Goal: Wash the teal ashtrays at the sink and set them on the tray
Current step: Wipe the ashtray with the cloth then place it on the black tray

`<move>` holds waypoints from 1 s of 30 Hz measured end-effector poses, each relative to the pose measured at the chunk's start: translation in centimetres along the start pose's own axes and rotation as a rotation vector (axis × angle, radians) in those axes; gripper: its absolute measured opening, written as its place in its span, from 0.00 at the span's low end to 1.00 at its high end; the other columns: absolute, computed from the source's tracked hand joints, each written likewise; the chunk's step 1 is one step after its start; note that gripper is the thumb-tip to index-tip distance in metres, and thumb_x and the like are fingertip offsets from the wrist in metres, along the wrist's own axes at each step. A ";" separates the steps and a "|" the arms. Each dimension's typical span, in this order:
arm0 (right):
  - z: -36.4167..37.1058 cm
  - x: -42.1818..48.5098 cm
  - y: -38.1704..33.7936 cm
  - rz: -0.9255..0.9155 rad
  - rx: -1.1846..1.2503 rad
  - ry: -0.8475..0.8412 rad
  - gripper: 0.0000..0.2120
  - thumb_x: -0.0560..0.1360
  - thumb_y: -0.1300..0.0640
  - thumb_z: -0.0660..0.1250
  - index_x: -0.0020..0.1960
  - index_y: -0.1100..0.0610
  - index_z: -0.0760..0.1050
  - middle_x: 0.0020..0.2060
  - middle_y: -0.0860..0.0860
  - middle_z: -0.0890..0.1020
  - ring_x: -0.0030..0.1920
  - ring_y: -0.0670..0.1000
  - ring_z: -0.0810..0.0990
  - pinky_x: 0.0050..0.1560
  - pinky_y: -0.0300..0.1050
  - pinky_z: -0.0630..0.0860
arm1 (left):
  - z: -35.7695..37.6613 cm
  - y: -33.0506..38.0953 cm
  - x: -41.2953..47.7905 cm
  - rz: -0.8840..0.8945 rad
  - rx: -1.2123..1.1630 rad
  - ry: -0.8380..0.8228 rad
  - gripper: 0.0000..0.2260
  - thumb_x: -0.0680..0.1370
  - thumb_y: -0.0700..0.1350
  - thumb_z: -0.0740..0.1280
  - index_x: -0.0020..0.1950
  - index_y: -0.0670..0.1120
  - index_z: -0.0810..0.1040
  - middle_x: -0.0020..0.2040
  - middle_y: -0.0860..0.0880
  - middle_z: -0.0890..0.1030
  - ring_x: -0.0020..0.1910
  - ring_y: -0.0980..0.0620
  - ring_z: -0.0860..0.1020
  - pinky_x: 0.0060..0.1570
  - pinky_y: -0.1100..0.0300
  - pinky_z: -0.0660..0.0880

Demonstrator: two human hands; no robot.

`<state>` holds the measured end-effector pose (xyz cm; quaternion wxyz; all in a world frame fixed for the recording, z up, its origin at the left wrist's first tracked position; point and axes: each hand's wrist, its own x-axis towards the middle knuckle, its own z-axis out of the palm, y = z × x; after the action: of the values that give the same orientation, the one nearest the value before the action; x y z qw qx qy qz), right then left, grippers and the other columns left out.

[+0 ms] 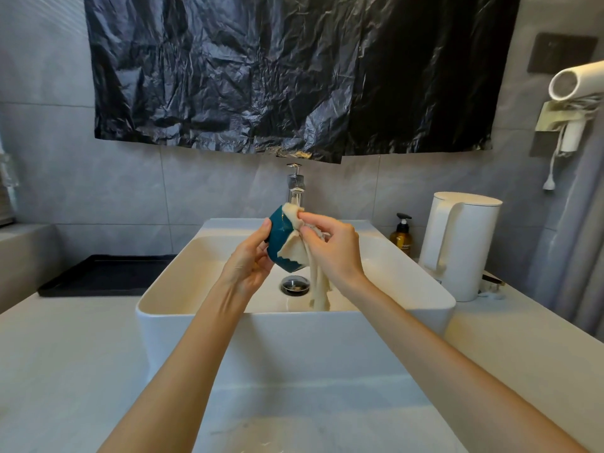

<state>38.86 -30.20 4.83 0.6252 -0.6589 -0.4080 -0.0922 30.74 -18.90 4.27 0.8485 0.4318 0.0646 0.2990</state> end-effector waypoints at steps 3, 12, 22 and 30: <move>0.0 0.9 0.2 0.027 -0.009 0.046 0.15 0.77 0.58 0.66 0.63 0.53 0.77 0.57 0.47 0.81 0.53 0.41 0.75 0.42 0.23 0.71 | 0.2 -0.1 -0.3 0.014 0.004 -0.040 0.09 0.80 0.47 0.62 0.51 0.42 0.78 0.41 0.46 0.84 0.37 0.54 0.83 0.35 0.64 0.79; -3.4 -0.7 0.5 0.171 0.110 -0.023 0.15 0.75 0.67 0.66 0.61 0.59 0.78 0.53 0.52 0.82 0.48 0.44 0.79 0.45 0.28 0.75 | -0.2 -0.1 0.0 0.090 0.229 -0.069 0.08 0.79 0.44 0.63 0.52 0.41 0.79 0.42 0.47 0.84 0.41 0.52 0.82 0.40 0.63 0.80; -13.0 -1.6 -3.1 -0.001 -0.323 0.217 0.11 0.77 0.62 0.59 0.51 0.54 0.79 0.40 0.49 0.82 0.38 0.48 0.79 0.39 0.38 0.75 | 4.0 -1.4 -0.8 0.321 0.740 -0.113 0.08 0.77 0.44 0.67 0.54 0.44 0.77 0.48 0.47 0.82 0.46 0.53 0.79 0.38 0.69 0.76; -16.5 -7.7 -0.1 0.282 -0.498 -0.097 0.05 0.75 0.54 0.64 0.44 0.47 0.78 0.43 0.42 0.80 0.47 0.46 0.79 0.42 0.38 0.73 | 7.1 -4.1 -3.5 0.747 1.273 -0.208 0.05 0.76 0.43 0.68 0.47 0.42 0.75 0.38 0.53 0.78 0.34 0.55 0.74 0.32 0.69 0.68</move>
<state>40.23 -48.28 3.33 0.4305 -0.8460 -0.3068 -0.0700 32.36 -27.63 5.01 0.2777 0.8591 -0.0065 0.4299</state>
